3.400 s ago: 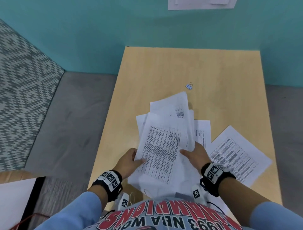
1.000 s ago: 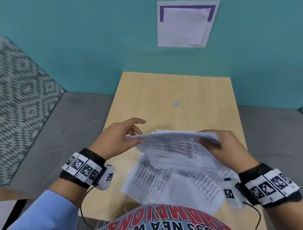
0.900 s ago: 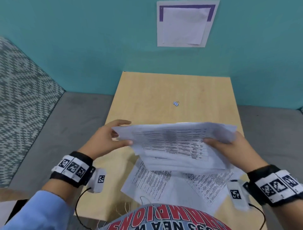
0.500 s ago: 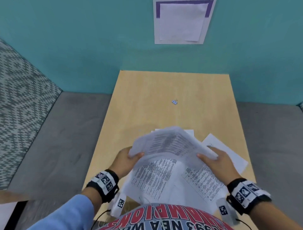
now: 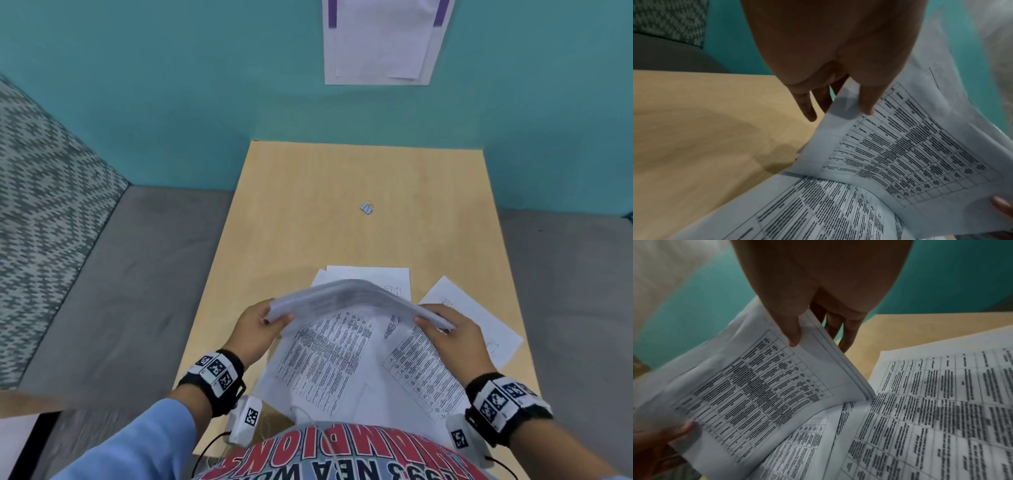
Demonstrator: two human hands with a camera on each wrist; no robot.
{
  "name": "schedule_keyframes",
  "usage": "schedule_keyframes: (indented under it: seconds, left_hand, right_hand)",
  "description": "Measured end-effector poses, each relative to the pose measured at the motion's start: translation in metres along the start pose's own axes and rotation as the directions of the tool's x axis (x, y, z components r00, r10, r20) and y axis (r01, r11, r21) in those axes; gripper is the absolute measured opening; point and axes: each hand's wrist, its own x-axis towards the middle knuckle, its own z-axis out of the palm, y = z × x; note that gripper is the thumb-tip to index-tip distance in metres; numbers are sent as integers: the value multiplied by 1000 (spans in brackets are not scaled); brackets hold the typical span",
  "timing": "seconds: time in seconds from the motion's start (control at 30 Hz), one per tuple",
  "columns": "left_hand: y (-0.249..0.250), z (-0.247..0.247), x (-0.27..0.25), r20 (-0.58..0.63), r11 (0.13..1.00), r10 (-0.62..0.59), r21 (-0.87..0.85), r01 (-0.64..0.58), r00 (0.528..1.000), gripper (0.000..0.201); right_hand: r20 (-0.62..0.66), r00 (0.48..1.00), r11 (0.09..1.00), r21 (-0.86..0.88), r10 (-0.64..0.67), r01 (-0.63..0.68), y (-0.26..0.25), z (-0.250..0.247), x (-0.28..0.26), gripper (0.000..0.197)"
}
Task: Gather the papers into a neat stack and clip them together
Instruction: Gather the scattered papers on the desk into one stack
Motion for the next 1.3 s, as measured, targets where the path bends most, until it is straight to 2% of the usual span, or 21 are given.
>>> schedule_keyframes:
  seconds: [0.07, 0.2, 0.3, 0.37, 0.47, 0.6, 0.7, 0.73, 0.77, 0.83, 0.87, 0.9, 0.97, 1.03, 1.13, 1.17, 1.23, 1.3]
  left_hand:
    - [1, 2, 4, -31, 999, 11, 44, -9, 999, 23]
    - [14, -1, 3, -110, 995, 79, -45, -84, 991, 26]
    - [15, -2, 4, -86, 989, 134, -57, -139, 987, 26]
    - [15, -1, 4, -83, 984, 113, -132, -123, 990, 32]
    - [18, 4, 4, -112, 965, 65, -246, -91, 992, 23]
    - [18, 7, 9, -126, 985, 37, -164, -58, 991, 12]
    - [28, 8, 6, -109, 983, 185, 8, -186, 977, 38]
    - [35, 9, 4, -67, 958, 262, 137, -251, 963, 48]
    - [41, 11, 3, 2, 885, 354, 324, -335, 935, 57]
    - [50, 19, 4, 210, 580, 455, 667, -467, 865, 66]
    - [54, 26, 6, 284, 451, 434, 753, -479, 855, 64]
    - [59, 31, 9, 309, 392, 391, 796, -461, 867, 59]
    - [64, 38, 14, 277, 344, 314, 858, -381, 908, 50]
    - [70, 40, 19, 260, 307, 262, 891, -336, 929, 38]
    - [83, 35, 23, 235, 371, 208, 879, -299, 949, 18]
    - [86, 32, 24, 253, 421, 200, 850, -316, 947, 22]
    - [91, 22, 24, 295, 612, 185, 712, -345, 938, 37]
    - [90, 12, 23, 295, 802, 186, 505, -318, 937, 48]
  right_hand:
    - [-14, 999, 999, 6, 33, -33, -2, 2, 2, 22]
    - [-84, 996, 995, 98, 34, -26, -15, -3, 6, 8]
    - [-54, 998, 995, 91, -38, 43, -12, -5, 7, 15]
    - [-10, 999, 997, 61, -36, 36, -3, -3, 7, 23]
    - [-2, 1000, 1000, 18, -7, 7, 3, -2, 9, 21]
    - [2, 1000, 1000, 21, -17, 17, 0, -2, 10, 18]
    - [10, 1000, 1000, 19, -3, 3, -1, -2, 12, 19]
    - [10, 1000, 1000, 15, 0, 0, -1, -2, 13, 20]
    - [8, 1000, 1000, 15, -4, 4, -1, -2, 13, 20]
    - [5, 1000, 1000, 26, -14, 14, 1, -3, 14, 20]
    - [8, 1000, 999, 31, -17, 17, 1, -3, 15, 21]
    - [9, 1000, 999, 33, -16, 15, 1, -4, 15, 21]
    - [3, 1000, 999, 35, -13, 13, -4, -5, 14, 21]
    - [2, 999, 998, 43, -41, 40, -19, -10, 12, 23]
    - [7, 986, 986, 39, -165, 165, -65, -21, 8, 21]
    - [3, 974, 973, 24, -228, 228, -83, -27, 6, 20]
    - [-31, 933, 934, 1, -358, 358, -115, -41, 3, 26]
    - [-105, 903, 908, -20, -418, 418, -136, -58, 4, 33]
